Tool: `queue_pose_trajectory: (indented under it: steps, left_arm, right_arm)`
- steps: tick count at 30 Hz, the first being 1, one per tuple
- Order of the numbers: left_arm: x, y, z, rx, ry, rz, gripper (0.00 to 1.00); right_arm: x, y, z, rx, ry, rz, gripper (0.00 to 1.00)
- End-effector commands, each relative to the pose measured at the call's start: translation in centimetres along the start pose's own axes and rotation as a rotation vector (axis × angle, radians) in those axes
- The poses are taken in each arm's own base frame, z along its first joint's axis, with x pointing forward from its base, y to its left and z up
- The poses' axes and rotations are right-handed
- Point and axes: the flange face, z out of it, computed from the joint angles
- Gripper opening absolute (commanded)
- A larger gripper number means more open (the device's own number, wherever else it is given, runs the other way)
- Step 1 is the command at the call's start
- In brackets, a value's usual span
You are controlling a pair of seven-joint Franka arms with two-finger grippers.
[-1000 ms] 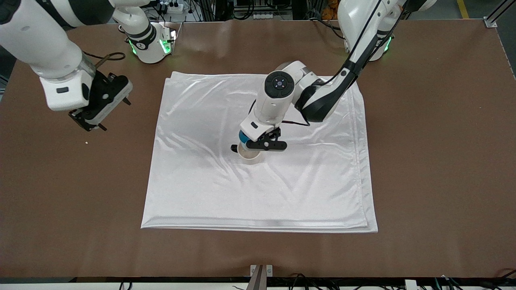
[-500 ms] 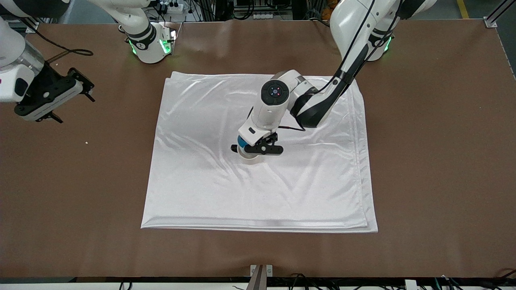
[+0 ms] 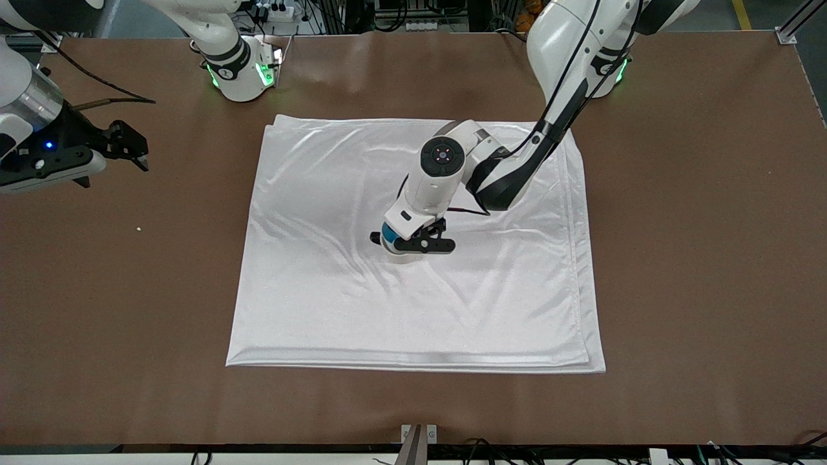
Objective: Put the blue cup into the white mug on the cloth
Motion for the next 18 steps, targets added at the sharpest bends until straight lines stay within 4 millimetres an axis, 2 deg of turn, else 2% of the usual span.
queue_pose_trajectory:
  steps: [1,6,9,12,18]
  left_arm:
    - [0.5,0.5,-0.6,-0.004,0.032,-0.007,1.00]
    - [0.7,0.5,-1.5,-0.006,0.042,-0.014,1.00]
    - [0.9,0.7,-3.2,-0.014,0.057,-0.013,1.00]
    - [1.2,0.7,-5.5,-0.023,0.074,-0.017,1.00]
    - [2.3,-0.3,-10.4,-0.014,0.105,-0.035,1.00]
  right_arm:
    - [-0.4,-0.1,-0.9,0.011,0.009,0.107,1.00]
    - [-0.2,1.1,-1.3,0.017,0.017,0.121,1.00]
    - [0.0,2.3,-1.0,0.021,0.014,0.139,1.00]
    - [0.2,3.4,-0.9,0.026,0.015,0.154,1.00]
    - [0.5,4.2,-0.6,0.028,0.021,0.174,1.00]
